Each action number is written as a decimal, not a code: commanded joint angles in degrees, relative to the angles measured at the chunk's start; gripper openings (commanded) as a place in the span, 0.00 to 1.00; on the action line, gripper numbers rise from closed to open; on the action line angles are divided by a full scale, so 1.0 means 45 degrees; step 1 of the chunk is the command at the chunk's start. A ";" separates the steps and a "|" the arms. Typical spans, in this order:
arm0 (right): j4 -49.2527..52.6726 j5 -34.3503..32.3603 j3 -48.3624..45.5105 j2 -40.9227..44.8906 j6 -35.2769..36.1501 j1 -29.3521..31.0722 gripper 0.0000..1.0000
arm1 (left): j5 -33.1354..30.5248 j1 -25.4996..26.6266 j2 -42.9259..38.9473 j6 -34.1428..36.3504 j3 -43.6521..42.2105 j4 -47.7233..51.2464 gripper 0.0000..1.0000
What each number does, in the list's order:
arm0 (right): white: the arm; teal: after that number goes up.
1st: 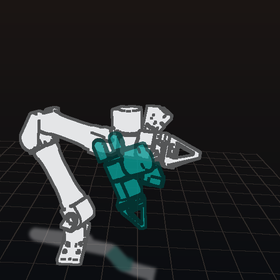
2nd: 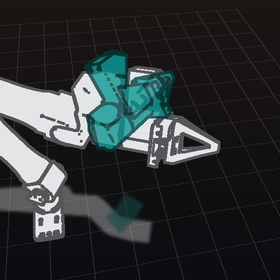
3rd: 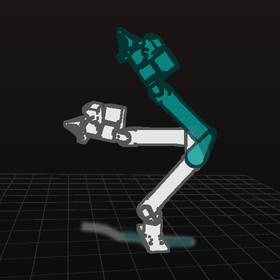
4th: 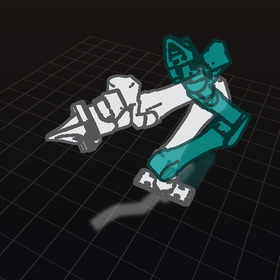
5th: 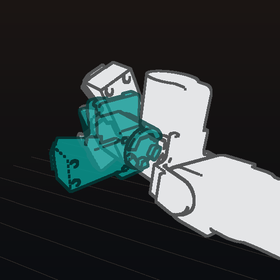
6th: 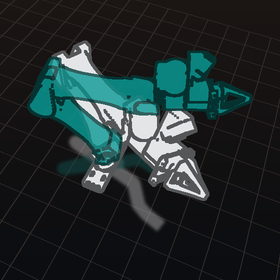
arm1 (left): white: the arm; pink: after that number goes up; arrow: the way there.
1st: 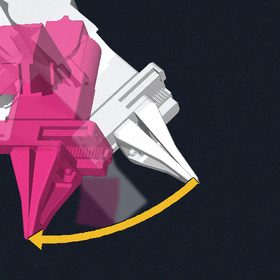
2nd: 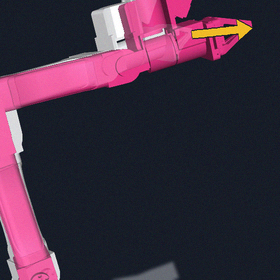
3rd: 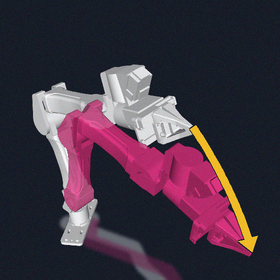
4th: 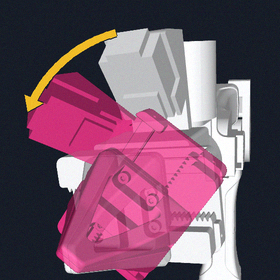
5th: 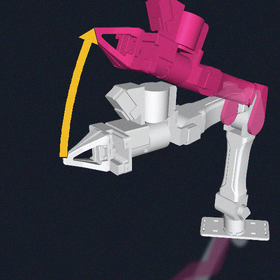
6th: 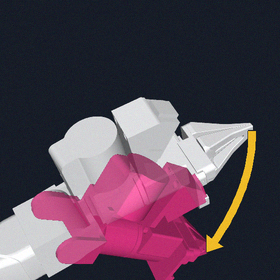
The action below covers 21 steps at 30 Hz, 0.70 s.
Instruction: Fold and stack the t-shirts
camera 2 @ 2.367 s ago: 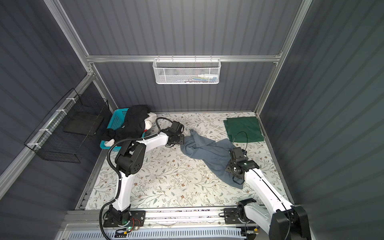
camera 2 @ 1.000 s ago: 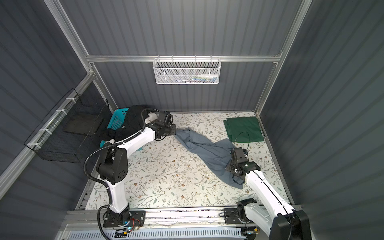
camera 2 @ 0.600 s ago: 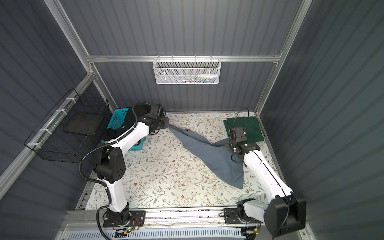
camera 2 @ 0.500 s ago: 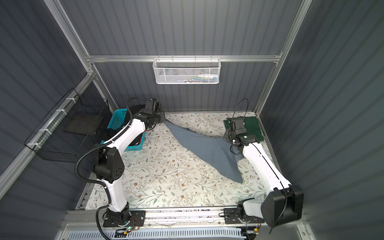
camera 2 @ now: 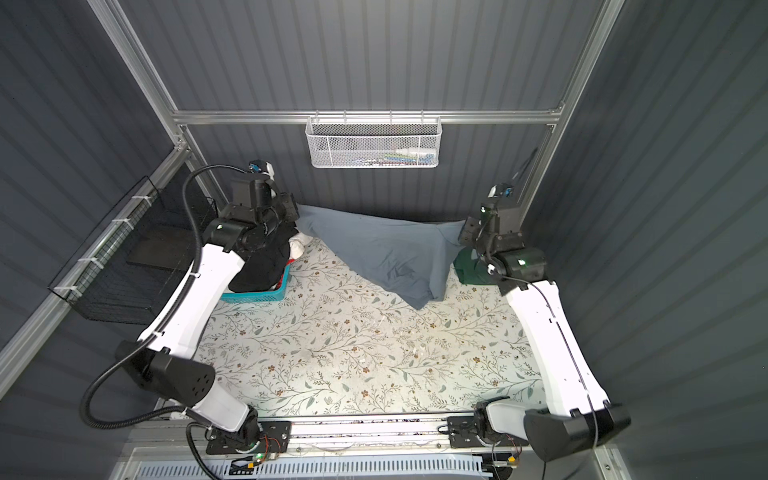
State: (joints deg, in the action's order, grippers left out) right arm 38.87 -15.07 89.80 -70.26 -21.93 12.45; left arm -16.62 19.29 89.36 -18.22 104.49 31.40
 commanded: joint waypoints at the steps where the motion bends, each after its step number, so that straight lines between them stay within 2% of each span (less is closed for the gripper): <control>1: 0.0736 -0.0101 0.0248 0.1482 0.0092 0.0006 0.00 | -0.0824 0.0330 -0.1587 0.0122 -0.0149 0.0357 0.00; 6: 0.2130 0.1207 0.2079 0.2549 -0.0066 0.0116 0.00 | -0.0927 0.1389 -0.3138 0.0328 0.0847 0.1343 0.00; 10: 0.3083 0.1296 0.4187 0.2427 0.0240 0.0261 0.00 | -0.0868 0.1630 -0.3584 0.0299 0.1858 0.2195 0.00; 14: 0.3429 0.1057 0.5853 0.1782 0.0575 0.0261 0.00 | -0.1548 0.1629 -0.3814 0.0597 0.2465 0.2292 0.00; 18: 0.3920 0.1740 0.7847 0.0122 0.0577 0.0259 0.00 | -0.1726 0.1631 -0.2717 0.1143 0.4119 0.3058 0.00; 21: 0.3783 0.1991 0.8319 -0.0868 0.0631 0.0249 0.00 | -0.1997 0.1620 -0.2294 0.1197 0.3780 0.2435 0.00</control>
State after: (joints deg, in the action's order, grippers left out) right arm 54.81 -6.59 126.43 -69.89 -20.10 13.67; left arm -21.87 26.92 76.77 -15.14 122.15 42.02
